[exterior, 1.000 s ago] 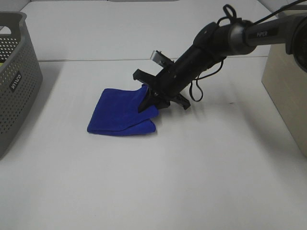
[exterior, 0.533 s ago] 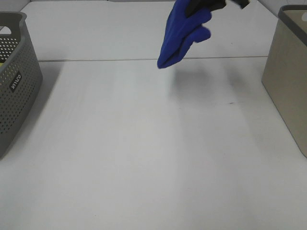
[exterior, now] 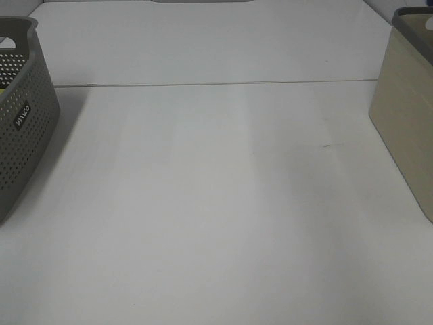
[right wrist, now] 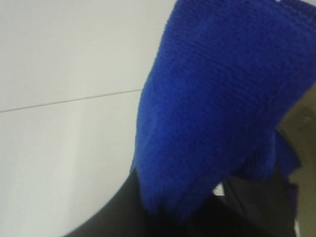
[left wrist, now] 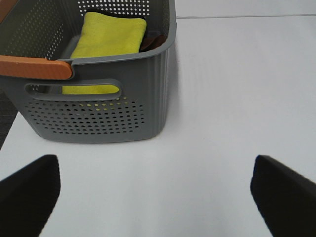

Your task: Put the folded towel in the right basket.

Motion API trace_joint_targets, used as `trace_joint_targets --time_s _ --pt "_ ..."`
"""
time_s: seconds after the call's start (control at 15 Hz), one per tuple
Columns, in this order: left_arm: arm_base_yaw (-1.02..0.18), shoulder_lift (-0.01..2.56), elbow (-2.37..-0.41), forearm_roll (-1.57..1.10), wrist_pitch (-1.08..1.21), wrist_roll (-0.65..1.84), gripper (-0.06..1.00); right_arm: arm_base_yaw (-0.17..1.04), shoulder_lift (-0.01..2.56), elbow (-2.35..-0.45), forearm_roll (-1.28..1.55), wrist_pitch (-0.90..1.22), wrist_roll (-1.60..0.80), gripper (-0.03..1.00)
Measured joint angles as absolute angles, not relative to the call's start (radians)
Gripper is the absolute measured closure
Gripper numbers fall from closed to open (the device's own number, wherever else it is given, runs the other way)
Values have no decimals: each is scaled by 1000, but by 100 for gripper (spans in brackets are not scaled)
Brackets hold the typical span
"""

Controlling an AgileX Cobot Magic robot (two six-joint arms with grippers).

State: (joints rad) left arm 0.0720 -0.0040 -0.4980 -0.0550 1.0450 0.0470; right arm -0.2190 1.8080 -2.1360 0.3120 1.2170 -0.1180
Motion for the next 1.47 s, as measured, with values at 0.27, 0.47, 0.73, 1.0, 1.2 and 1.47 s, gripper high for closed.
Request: trace_joint_targets --time_s 0.27,0.47,0.73,1.0,1.2,1.47 --pt "72 -4 -498 -55 1045 47 -3 -275 1804 -1947 203 1221 -117 86" --pt "72 -4 -498 -55 1045 47 -3 -275 1888 -1852 136 1223 -78 86" --pt "72 -4 -498 -55 1045 47 -3 -275 1951 -1841 121 1221 20 35" --pt "72 -4 -498 -55 1045 47 -3 -275 1951 -1848 115 1221 6 -1" --pt "72 -4 -498 -55 1045 47 -3 -275 1917 -1921 147 1222 12 -2" --pt "72 -4 -498 -55 1045 47 -3 -194 1818 -2002 223 1221 20 -2"
